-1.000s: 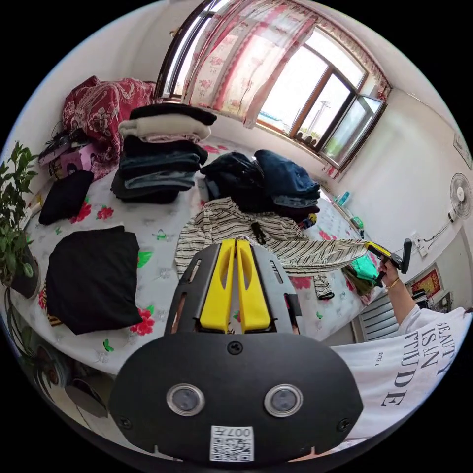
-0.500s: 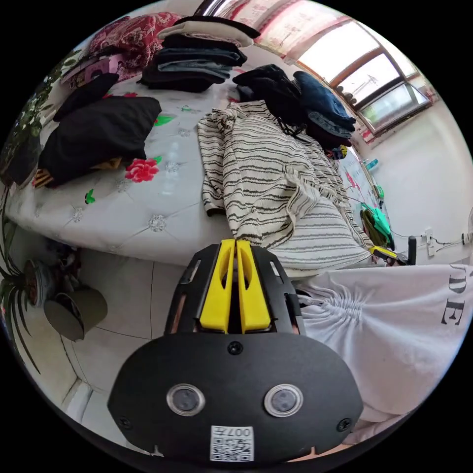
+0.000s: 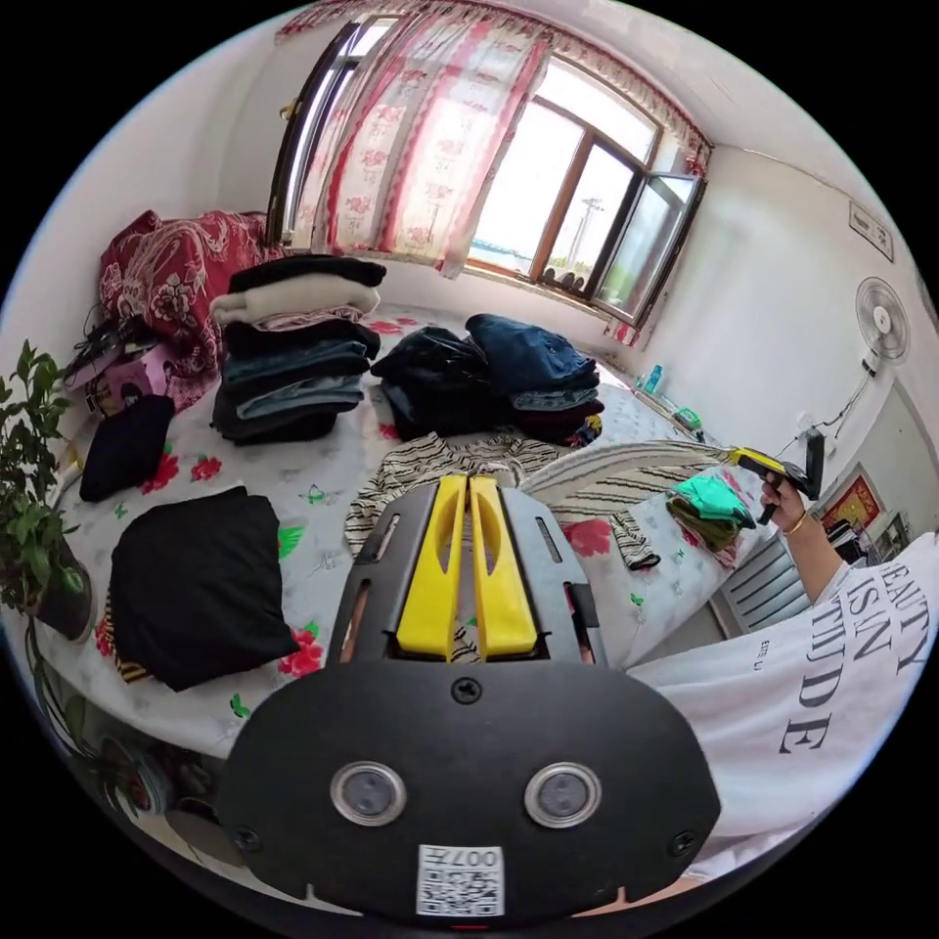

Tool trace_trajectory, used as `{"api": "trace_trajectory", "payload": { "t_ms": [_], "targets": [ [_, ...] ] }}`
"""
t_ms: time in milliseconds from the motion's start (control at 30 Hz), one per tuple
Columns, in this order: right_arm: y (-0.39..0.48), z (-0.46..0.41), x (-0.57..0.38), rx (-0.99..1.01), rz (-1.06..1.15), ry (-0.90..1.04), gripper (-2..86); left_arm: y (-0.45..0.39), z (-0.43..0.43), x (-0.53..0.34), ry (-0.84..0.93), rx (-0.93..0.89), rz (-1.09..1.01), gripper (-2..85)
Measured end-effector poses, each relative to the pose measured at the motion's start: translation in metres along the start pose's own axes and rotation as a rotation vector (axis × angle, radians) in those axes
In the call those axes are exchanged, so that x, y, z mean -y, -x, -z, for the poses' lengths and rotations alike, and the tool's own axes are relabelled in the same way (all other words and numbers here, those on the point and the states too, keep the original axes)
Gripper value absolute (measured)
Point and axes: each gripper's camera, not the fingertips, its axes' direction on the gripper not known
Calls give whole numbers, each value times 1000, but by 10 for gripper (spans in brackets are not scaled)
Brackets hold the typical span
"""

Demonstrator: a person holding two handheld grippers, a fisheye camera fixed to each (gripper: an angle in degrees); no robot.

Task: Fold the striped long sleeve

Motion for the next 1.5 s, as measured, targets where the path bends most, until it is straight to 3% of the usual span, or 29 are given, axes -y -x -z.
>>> {"api": "trace_trajectory", "payload": {
  "t_ms": [167, 333, 433, 600, 800, 933, 1133, 1367, 1500],
  "targets": [
    [23, -23, -82, -43, -20, 212, -2, 4, 3, -104, 186, 20, 118, -10],
    [35, -116, -185, -23, -127, 624, 3, 25, -65, -240, 505, 32, 313, -4],
    [29, -140, -210, 2, -189, 729, 14, 38, -80, -281, 654, 114, 402, 16],
    [24, -123, -183, -44, -167, 553, 30, 28, -54, -260, 565, 192, 327, 37],
    [26, -158, -142, 68, -120, 399, 49, -15, -106, -197, 434, 33, 151, 77],
    [27, -228, -126, 72, -81, 458, 56, -37, -168, -184, 435, -34, 163, 104],
    [10, -294, -130, 53, -134, 564, 26, -49, -217, -201, 575, 84, 92, 53],
    [28, -277, -132, 90, 53, 489, 0, -38, -203, -215, 559, 78, 84, -6],
    [71, -240, -131, 335, 257, 418, -1, -36, -179, -223, 485, 42, 66, -9]
  ]
}}
